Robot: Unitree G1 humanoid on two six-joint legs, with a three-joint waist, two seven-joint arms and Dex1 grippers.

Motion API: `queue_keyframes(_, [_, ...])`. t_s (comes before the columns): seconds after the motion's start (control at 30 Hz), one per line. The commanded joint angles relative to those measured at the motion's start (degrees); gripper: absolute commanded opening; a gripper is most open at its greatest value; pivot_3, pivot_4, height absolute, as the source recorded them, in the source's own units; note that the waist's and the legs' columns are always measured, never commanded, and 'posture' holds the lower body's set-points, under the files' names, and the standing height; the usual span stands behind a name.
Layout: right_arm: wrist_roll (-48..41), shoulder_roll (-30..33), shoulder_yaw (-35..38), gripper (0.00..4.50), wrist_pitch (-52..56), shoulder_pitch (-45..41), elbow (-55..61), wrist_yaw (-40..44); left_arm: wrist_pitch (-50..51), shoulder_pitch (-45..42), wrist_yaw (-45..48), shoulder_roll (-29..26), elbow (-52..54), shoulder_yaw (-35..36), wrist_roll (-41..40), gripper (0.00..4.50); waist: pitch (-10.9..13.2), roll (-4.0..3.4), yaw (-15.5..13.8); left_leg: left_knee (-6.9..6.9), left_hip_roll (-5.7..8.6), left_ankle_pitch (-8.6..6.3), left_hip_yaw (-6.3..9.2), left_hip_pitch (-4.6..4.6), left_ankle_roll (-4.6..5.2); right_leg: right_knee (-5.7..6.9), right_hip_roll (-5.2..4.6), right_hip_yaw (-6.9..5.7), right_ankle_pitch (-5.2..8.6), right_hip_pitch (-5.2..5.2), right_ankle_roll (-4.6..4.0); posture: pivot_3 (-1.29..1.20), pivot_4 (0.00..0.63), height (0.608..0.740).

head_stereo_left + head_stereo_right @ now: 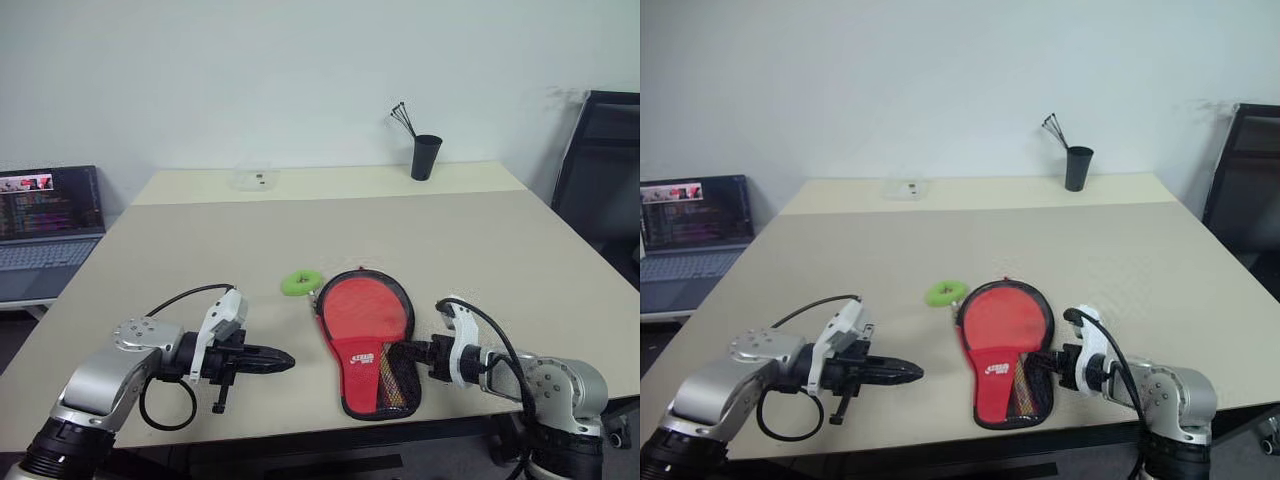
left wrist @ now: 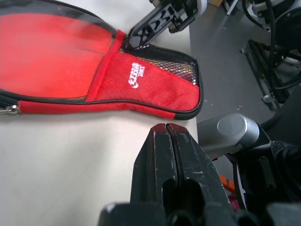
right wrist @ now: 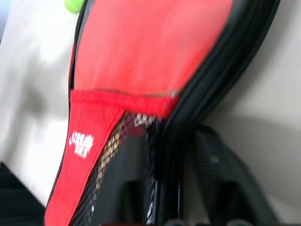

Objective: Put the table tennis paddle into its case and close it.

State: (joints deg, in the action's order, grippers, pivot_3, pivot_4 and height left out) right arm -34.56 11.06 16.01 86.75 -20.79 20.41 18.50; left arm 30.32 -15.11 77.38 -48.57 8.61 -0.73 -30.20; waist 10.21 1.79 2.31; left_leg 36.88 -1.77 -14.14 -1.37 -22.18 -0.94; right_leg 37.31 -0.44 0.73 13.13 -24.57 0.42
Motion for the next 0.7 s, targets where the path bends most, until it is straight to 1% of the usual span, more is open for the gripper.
queue_keyframes(0.03, [-0.44, 3.93, -2.35, 2.60, -3.25, 0.68, 1.57, 2.25, -1.15, 0.50, -0.79, -0.20, 0.23, 1.65, -0.26, 0.00, 0.00, 0.00, -0.01, 0.00, 0.00, -0.01, 0.00, -0.02, 0.01, -0.03, 0.00, 0.00, 0.00, 0.00, 0.00, 0.00, 0.150, 0.740])
queue_keyframes(0.13, [-2.25, 8.21, -1.92, 2.60, -3.52, 1.73, 3.03, 4.92, -1.49, 0.86, -1.83, 0.06, 0.17, 2.08, -0.32, 0.00, 0.00, 0.00, -0.34, 0.00, 0.01, -0.02, 0.00, -0.14, 0.02, -0.13, -0.01, -0.06, -0.02, 0.00, 0.02, 0.00, 0.150, 0.740])
queue_keyframes(0.23, [-6.31, 11.55, 1.47, 2.60, -2.23, 1.54, 4.54, 8.48, -1.95, 0.11, -4.90, 1.40, -1.78, 3.11, 0.11, 0.00, 0.00, 0.00, -0.50, 0.02, 0.00, -0.02, -0.01, -0.25, 0.04, -0.20, -0.04, -0.12, -0.03, -0.03, 0.05, 0.00, 0.150, 0.740])
queue_keyframes(0.33, [-10.08, 12.90, 3.22, 3.18, -4.87, -0.40, 6.23, 11.44, -3.92, -1.76, -9.39, 3.56, -4.65, 3.86, 2.11, 0.00, 0.00, 0.01, -0.57, 0.05, 0.02, -0.02, 0.01, -0.27, 0.04, -0.20, -0.03, -0.17, -0.05, -0.04, 0.08, 0.00, 0.150, 0.740])
queue_keyframes(0.37, [-10.81, 12.89, 3.20, 3.49, -5.82, -0.91, 6.63, 11.92, -4.33, -2.14, -10.18, 3.92, -5.23, 3.93, 2.61, 0.00, 0.01, 0.02, -0.47, 0.06, 0.02, -0.02, 0.01, -0.27, 0.04, -0.18, -0.03, -0.17, -0.05, -0.04, 0.08, 0.00, 0.150, 0.740])
queue_keyframes(0.47, [-9.28, 15.91, -3.40, 4.47, -14.11, -1.77, 9.66, 16.67, -4.48, -3.82, -12.89, 5.02, -7.48, 4.02, 3.87, 0.00, 0.01, 0.02, -0.40, 0.06, 0.00, -0.02, 0.01, -0.26, 0.04, -0.18, 0.01, -0.15, -0.07, -0.04, 0.10, 0.00, 0.150, 0.740])
queue_keyframes(0.53, [-6.59, 16.38, -8.15, 4.49, -19.59, -2.82, 9.22, 17.61, -5.07, -5.37, -15.35, 6.07, -9.39, 4.01, 5.12, 0.00, 0.01, 0.02, -0.41, 0.04, -0.01, -0.03, 0.00, -0.27, 0.04, -0.21, 0.03, -0.17, -0.06, -0.04, 0.10, 0.00, 0.150, 0.740])
queue_keyframes(0.63, [-1.62, 15.06, -15.50, 4.50, -26.76, -3.75, 6.05, 17.09, -6.84, -9.11, -20.18, 8.19, -13.59, 4.04, 7.99, 0.55, -0.02, 0.07, -0.55, 0.07, 0.01, -0.02, 0.00, -0.29, 0.04, -0.20, 0.02, -0.20, -0.07, -0.04, 0.11, 0.00, 0.150, 0.740])
queue_keyframes(0.7, [0.61, 14.01, -18.40, 4.50, -29.97, -4.17, 4.09, 16.46, -7.26, -10.76, -21.28, 8.87, -15.30, 3.87, 8.82, 1.19, -0.02, 0.10, -0.59, 0.11, 0.01, -0.02, 0.01, -0.36, 0.04, -0.21, 0.01, -0.26, -0.08, -0.04, 0.11, 0.00, 0.150, 0.740])
